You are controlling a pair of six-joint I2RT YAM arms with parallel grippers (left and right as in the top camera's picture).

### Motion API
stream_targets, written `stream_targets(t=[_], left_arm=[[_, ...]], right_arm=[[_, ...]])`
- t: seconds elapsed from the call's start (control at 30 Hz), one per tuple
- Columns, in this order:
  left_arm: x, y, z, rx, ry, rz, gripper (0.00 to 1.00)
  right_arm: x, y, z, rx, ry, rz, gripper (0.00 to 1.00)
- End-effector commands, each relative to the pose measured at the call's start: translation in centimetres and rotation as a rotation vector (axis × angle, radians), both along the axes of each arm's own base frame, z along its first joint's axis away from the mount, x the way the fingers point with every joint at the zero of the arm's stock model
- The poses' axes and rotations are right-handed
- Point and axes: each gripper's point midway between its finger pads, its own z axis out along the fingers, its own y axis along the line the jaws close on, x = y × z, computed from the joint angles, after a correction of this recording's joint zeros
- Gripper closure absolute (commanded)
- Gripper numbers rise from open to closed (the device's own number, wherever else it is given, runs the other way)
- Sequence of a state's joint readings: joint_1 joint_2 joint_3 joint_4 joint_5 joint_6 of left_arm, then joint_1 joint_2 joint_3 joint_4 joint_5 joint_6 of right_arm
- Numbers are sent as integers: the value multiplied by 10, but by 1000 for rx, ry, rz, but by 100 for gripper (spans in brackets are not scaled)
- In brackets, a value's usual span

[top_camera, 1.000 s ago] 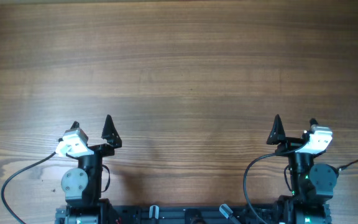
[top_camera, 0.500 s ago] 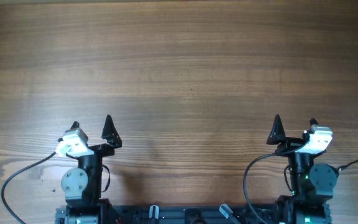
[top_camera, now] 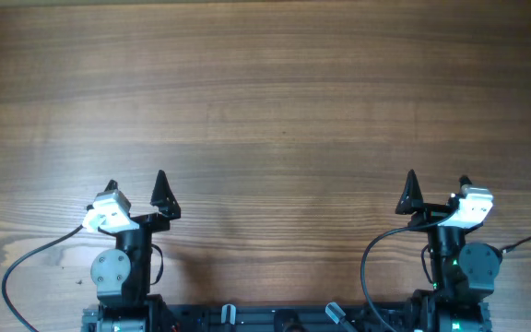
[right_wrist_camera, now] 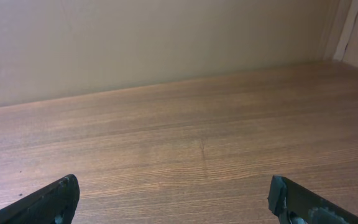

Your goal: Untangle cables

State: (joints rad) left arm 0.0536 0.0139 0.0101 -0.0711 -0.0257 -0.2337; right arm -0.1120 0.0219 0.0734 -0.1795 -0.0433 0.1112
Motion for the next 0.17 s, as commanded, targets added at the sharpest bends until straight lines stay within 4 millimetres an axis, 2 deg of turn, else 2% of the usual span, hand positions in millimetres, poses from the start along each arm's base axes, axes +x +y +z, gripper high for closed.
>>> stream_targets(t=[0.0,0.13], left_arm=[[0,-1,0,17,-4,-3,0],[0,-1,0,17,-4,-3,0]], right_arm=[[-1,-3,6,-11,-23,-16,0],[-1,-3,6,-11,-23,-16,0]])
